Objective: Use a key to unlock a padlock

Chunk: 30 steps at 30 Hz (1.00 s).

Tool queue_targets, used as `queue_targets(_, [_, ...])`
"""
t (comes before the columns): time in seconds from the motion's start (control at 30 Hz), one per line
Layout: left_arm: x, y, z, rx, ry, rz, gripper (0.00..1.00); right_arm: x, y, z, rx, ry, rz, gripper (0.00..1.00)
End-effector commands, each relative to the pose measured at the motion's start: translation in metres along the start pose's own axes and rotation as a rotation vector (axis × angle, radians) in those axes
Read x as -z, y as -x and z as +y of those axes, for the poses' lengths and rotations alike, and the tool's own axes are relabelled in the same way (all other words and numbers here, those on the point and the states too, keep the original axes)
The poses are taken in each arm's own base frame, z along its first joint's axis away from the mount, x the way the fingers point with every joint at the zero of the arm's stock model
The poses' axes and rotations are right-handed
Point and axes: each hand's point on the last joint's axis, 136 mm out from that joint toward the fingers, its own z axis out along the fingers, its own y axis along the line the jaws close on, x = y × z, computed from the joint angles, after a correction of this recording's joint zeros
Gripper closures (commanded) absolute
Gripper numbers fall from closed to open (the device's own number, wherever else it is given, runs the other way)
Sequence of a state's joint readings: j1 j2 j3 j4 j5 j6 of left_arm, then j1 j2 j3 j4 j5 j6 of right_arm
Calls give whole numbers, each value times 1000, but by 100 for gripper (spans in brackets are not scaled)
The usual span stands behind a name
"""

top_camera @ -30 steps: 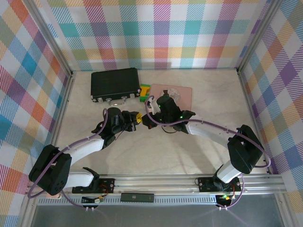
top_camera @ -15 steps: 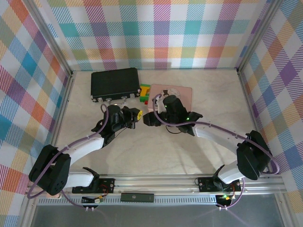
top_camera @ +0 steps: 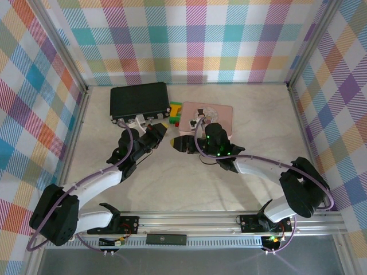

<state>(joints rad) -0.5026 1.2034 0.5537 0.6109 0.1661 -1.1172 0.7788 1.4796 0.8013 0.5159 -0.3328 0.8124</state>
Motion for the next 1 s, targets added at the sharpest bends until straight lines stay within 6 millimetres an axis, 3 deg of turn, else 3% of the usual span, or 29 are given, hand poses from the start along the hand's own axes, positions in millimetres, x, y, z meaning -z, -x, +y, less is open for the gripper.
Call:
queue_targets(0.0, [0,1,-21,-79,-118,-23,100,-1,20,34,9,186,-83,54])
queue_targets(0.27, [4,1,-29,-83,-151,-27,100,-11,20,29,-6,212,-89,60])
queue_targets(0.97, [11,-6,-42,17,-232,-22,100,-20,21,33,-24,283,-80,92])
